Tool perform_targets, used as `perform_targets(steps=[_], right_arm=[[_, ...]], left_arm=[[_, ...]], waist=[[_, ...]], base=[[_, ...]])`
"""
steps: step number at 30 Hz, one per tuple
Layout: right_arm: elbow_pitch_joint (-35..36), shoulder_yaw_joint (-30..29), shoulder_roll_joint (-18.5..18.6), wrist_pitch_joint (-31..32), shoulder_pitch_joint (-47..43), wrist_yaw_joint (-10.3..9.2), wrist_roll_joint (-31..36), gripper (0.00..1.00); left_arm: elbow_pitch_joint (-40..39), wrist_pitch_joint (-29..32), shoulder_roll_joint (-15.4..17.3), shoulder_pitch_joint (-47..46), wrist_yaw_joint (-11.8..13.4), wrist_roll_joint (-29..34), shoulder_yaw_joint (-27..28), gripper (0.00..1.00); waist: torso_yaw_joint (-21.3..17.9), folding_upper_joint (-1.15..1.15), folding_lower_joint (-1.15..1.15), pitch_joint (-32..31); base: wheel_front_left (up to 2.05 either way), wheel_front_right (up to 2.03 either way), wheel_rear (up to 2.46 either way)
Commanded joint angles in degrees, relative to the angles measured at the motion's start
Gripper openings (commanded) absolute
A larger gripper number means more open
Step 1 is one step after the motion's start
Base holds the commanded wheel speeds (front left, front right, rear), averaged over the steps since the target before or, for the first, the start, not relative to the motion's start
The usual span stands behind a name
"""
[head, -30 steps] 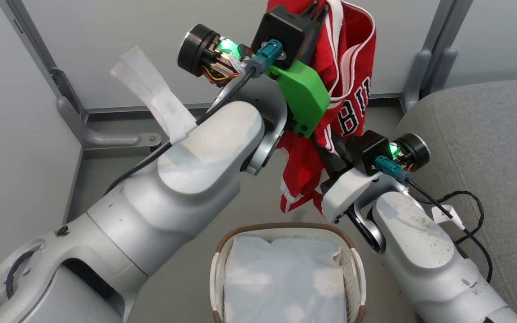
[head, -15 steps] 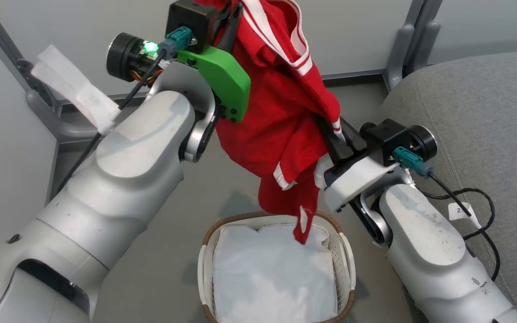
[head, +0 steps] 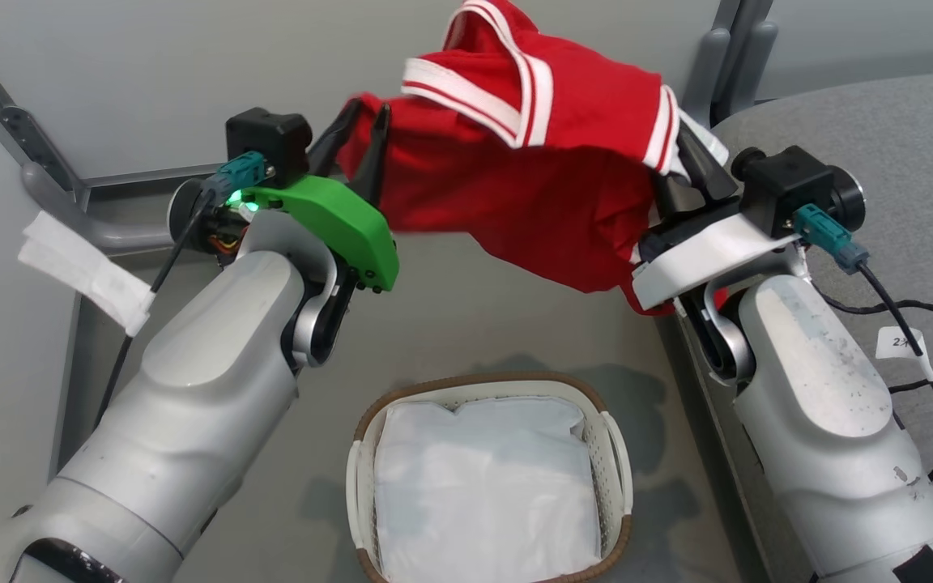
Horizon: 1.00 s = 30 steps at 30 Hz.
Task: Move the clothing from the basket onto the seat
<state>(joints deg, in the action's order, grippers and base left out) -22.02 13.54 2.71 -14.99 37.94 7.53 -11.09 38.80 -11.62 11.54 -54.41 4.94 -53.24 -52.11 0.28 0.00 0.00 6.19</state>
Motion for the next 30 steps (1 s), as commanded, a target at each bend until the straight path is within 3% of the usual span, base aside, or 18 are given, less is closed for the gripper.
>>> perform_targets(steps=[1, 8, 15, 30], right_arm=[[0.0, -0.7, 0.3, -0.3, 1.1, -0.08, 0.7, 0.00], [-0.7, -3.8, 0.3, -0.3, 2.3, -0.08, 2.6, 0.00], [-0.8, -7.4, 0.3, -0.3, 2.6, -0.08, 5.3, 0.00], [-0.5, -10.9, 0.3, -0.3, 2.2, -0.08, 8.4, 0.00]], left_arm=[[-0.4, -0.8, 0.8, 1.6, -0.8, -0.5, 0.6, 1.00], [-2.7, -3.2, 1.1, 7.8, -1.5, -0.5, 2.8, 1.00], [-10.1, -3.6, 1.3, 15.9, -0.5, 7.3, 7.0, 1.00], [-14.2, -3.5, -1.5, 27.4, -2.5, 20.9, 13.3, 1.00]], waist=[[-0.1, 0.00, 0.00, 0.1], [-0.4, 0.00, 0.00, 0.2], [-0.7, 0.00, 0.00, 0.6], [-2.6, 0.00, 0.00, 0.9]], base=[[0.00, 0.00, 0.00], [0.00, 0.00, 0.00], [0.00, 0.00, 0.00], [0.00, 0.00, 0.00]])
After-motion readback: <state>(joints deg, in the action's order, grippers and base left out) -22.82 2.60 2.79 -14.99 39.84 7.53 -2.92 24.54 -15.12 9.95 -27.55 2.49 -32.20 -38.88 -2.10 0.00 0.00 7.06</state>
